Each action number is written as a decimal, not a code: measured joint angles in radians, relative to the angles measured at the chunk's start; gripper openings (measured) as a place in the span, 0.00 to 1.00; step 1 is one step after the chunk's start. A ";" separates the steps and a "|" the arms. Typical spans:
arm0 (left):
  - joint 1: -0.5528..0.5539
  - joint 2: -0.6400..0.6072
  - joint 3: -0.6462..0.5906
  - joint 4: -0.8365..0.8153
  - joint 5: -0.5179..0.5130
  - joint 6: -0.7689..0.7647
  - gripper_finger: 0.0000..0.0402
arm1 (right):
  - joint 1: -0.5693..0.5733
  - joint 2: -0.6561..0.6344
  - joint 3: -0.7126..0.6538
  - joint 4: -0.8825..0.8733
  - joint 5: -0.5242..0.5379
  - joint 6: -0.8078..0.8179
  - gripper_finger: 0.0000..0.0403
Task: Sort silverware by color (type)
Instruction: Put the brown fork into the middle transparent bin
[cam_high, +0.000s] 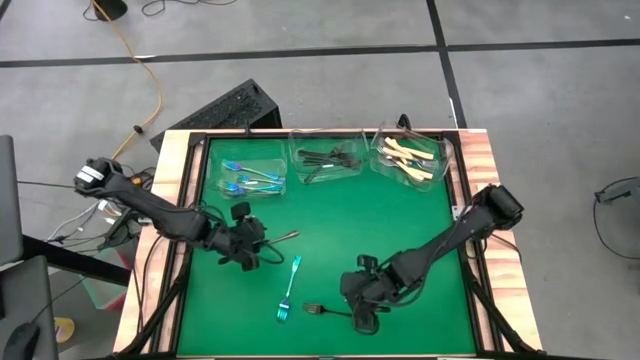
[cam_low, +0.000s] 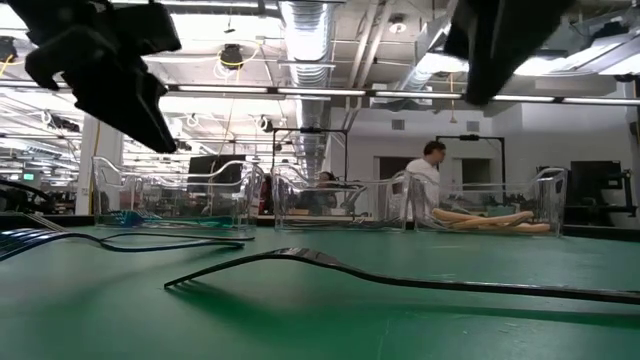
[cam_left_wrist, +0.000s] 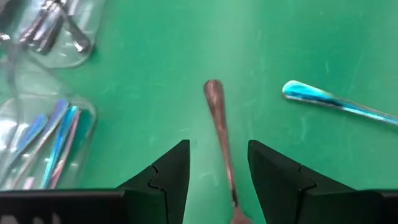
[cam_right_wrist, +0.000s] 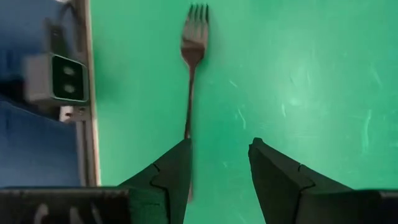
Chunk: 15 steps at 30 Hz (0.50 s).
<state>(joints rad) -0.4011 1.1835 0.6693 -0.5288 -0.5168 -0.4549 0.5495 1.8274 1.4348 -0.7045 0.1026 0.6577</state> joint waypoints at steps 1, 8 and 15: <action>0.010 0.010 0.000 0.011 0.008 0.002 0.36 | 0.000 0.012 0.000 -0.001 0.000 0.000 0.45; 0.033 0.064 0.000 0.029 0.073 0.019 0.36 | -0.002 0.092 0.000 -0.014 -0.035 -0.003 0.45; 0.034 0.120 -0.009 0.078 0.091 0.053 0.36 | -0.002 0.125 0.000 -0.014 -0.060 -0.011 0.45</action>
<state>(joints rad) -0.3676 1.3036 0.6607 -0.4507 -0.4259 -0.4014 0.5476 1.9527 1.4349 -0.7185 0.0429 0.6468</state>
